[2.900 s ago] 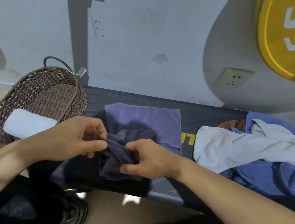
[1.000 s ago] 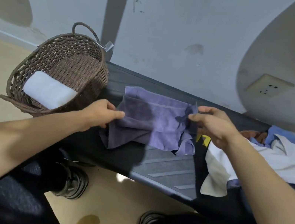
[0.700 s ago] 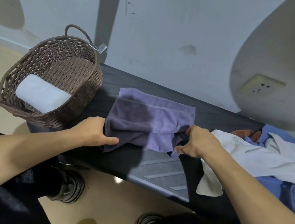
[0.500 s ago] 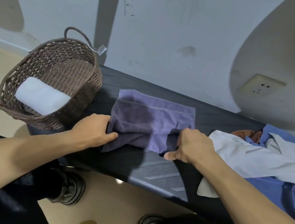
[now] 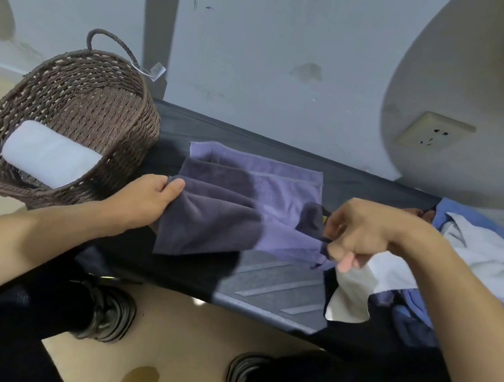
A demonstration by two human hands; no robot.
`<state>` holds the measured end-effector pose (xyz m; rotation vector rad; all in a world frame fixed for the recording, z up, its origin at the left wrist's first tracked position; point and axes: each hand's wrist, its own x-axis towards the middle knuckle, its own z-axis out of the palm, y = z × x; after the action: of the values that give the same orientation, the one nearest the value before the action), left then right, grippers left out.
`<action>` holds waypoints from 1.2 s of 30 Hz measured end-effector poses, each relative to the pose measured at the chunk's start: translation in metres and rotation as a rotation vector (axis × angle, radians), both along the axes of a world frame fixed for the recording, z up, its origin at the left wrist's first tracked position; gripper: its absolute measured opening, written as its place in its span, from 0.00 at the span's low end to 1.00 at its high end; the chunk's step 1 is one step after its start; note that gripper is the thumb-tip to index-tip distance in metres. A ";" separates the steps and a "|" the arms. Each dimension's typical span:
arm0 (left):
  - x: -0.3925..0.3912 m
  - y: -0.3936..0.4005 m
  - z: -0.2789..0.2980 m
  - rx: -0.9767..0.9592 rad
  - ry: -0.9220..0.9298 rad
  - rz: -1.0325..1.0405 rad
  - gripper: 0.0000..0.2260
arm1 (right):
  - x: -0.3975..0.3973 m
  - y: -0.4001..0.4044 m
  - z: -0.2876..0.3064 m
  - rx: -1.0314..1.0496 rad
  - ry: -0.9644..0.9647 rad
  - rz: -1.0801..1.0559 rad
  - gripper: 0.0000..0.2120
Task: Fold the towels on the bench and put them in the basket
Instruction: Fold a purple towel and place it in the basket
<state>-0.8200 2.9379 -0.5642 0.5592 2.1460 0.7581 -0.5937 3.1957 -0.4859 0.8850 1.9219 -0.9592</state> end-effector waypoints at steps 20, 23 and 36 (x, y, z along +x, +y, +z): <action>0.030 -0.028 -0.030 -0.363 -0.184 -0.177 0.11 | -0.080 -0.027 -0.060 0.176 0.575 0.108 0.13; 0.028 -0.031 -0.028 -0.452 -0.034 -0.245 0.13 | -0.103 -0.032 -0.081 0.260 0.609 0.195 0.23; 0.025 -0.032 -0.026 -0.355 0.110 -0.326 0.11 | -0.103 -0.020 -0.117 0.506 0.545 -0.249 0.02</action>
<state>-0.7946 2.9055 -0.5899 0.7458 2.1489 0.1661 -0.6964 3.1754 -0.6032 1.2686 2.6391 -0.9350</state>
